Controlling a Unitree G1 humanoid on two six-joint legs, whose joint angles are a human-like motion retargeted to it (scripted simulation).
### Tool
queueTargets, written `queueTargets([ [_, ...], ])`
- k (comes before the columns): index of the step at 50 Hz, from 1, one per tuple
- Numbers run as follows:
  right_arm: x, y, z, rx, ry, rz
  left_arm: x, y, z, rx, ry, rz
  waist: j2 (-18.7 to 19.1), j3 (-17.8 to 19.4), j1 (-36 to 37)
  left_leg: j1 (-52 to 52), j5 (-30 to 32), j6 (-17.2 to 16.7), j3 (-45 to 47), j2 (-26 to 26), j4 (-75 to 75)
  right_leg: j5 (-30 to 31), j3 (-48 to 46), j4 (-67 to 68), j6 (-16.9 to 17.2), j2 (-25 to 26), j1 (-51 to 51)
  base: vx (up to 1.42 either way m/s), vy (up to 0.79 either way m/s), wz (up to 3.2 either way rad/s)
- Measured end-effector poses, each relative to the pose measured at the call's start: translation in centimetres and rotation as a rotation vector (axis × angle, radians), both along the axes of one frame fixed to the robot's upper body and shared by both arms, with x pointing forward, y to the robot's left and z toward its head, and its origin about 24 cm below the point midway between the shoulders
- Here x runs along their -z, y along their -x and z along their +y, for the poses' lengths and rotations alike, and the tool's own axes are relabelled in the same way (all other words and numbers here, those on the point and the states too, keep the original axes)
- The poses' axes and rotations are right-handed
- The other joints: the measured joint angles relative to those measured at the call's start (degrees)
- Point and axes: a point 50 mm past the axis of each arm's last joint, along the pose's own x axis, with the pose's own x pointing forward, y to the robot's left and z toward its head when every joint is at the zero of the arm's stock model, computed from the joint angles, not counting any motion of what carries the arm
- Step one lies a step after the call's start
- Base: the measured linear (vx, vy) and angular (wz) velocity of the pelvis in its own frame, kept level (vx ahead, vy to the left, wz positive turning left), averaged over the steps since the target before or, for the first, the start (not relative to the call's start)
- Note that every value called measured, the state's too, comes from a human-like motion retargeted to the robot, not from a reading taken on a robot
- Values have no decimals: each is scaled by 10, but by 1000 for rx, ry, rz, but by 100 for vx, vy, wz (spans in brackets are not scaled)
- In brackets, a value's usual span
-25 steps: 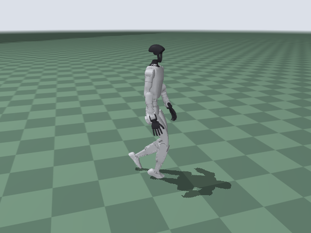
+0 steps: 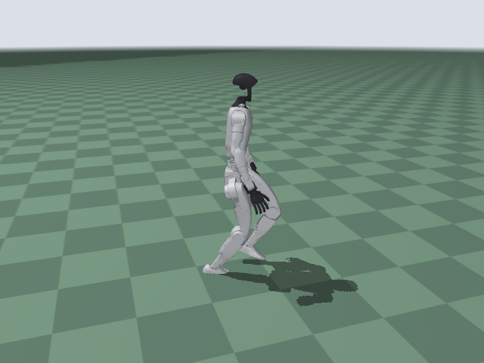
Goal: Walk
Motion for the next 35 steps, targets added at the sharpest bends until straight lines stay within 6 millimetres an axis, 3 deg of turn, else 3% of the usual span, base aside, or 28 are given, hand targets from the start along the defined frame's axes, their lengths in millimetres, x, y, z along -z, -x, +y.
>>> queueTargets([
  [10, 3, 1, 4, -38, 3, 29, 21, 66, -8, -6, 22, 252, -13, -12, -14, 86, -17, -10, -7, -56, -193, -9, 5, 38, 23, -42, 36, 29, 7, -5],
  [14, 6, 5, 7, -63, -12, 66, 23, 76, -5, -17, 22, 293, -30, -17, -24, 132, -22, -1, -3, -86, -236, 40, 8, 100, 49, -77, 33, 23, 7, -6],
  [18, 10, 10, 11, -86, -37, 110, 23, 81, -5, -28, 23, 308, -57, -19, -37, 187, -37, 17, 8, -124, -284, 140, 19, 206, 90, -122, 7, 19, 6, -12],
  [21, 10, 9, 14, -95, -61, 125, 22, 75, -2, -34, 16, 290, -76, -18, -48, 231, -55, 31, 16, -148, -324, 221, 19, 305, 109, -163, -31, 19, 5, -24],
  [24, 9, 3, 16, -99, -79, 122, 19, 59, 3, -41, -1, 240, -86, -14, -59, 281, -70, 42, 21, -161, -373, 246, 8, 394, 91, -210, -81, 21, 5, -30],
  [30, 7, -5, 19, -86, -97, 90, 6, 11, 13, -96, -40, 69, -84, -2, -87, 388, -69, 35, 13, -163, -487, 149, -20, 447, 27, -265, -179, 24, 3, -20],
  [35, 8, -4, 21, -46, -110, 73, -12, -34, 16, -186, -29, -117, -69, 8, -111, 461, -58, 15, 3, -143, -559, 107, -44, 330, 36, -230, -233, 20, -2, 13],
])
